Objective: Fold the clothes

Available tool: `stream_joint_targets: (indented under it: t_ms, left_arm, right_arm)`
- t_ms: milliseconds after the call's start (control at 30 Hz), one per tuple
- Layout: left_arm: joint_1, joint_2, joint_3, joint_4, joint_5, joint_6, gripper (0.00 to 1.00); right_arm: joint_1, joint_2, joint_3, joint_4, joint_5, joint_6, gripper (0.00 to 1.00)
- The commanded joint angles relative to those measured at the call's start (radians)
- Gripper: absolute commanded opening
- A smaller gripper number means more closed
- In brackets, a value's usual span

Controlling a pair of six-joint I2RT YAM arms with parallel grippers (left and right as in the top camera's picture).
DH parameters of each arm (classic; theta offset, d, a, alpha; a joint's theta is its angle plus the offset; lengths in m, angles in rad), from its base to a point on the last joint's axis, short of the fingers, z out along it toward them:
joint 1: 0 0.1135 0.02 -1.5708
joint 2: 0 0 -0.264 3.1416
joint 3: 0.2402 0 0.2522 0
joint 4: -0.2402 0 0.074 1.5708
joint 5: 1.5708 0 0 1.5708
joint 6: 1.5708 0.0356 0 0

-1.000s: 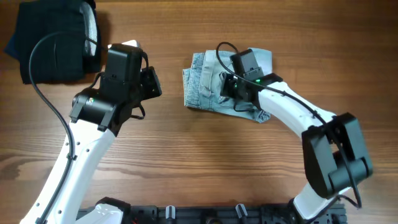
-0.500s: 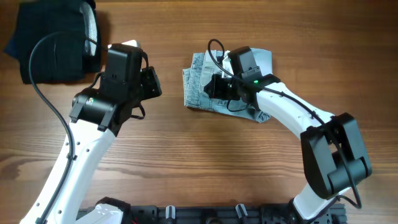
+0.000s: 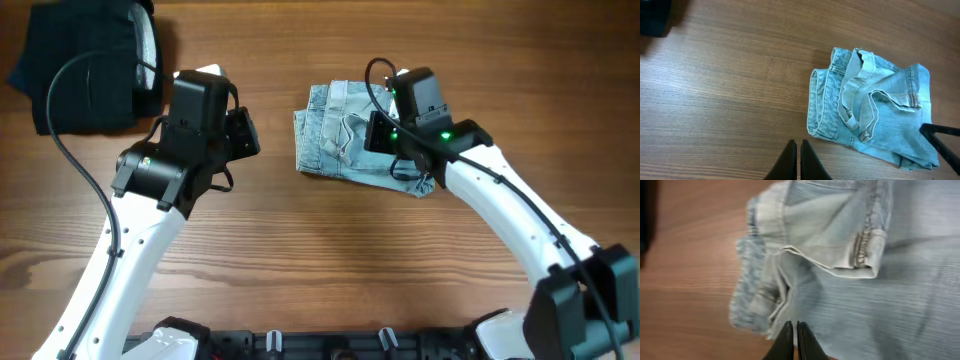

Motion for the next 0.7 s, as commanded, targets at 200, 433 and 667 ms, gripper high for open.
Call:
stream_joint_targets:
  t_ms: [200, 433, 667]
  left_arm:
    - [-0.003, -0.012, -0.005, 0.000, -0.009, -0.006, 0.04]
    - [-0.003, -0.012, -0.005, 0.001, -0.009, -0.006, 0.05]
    - [-0.003, -0.012, -0.005, 0.000, -0.010, -0.005, 0.04]
  right_arm:
    - [0.001, 0.246, 0.008, 0.109, -0.182, -0.009, 0.04]
    - [0.048, 0.290, 0.008, 0.184, -0.270, -0.015, 0.04]
    - [0.061, 0.285, 0.010, 0.213, -0.360, -0.121, 0.04]
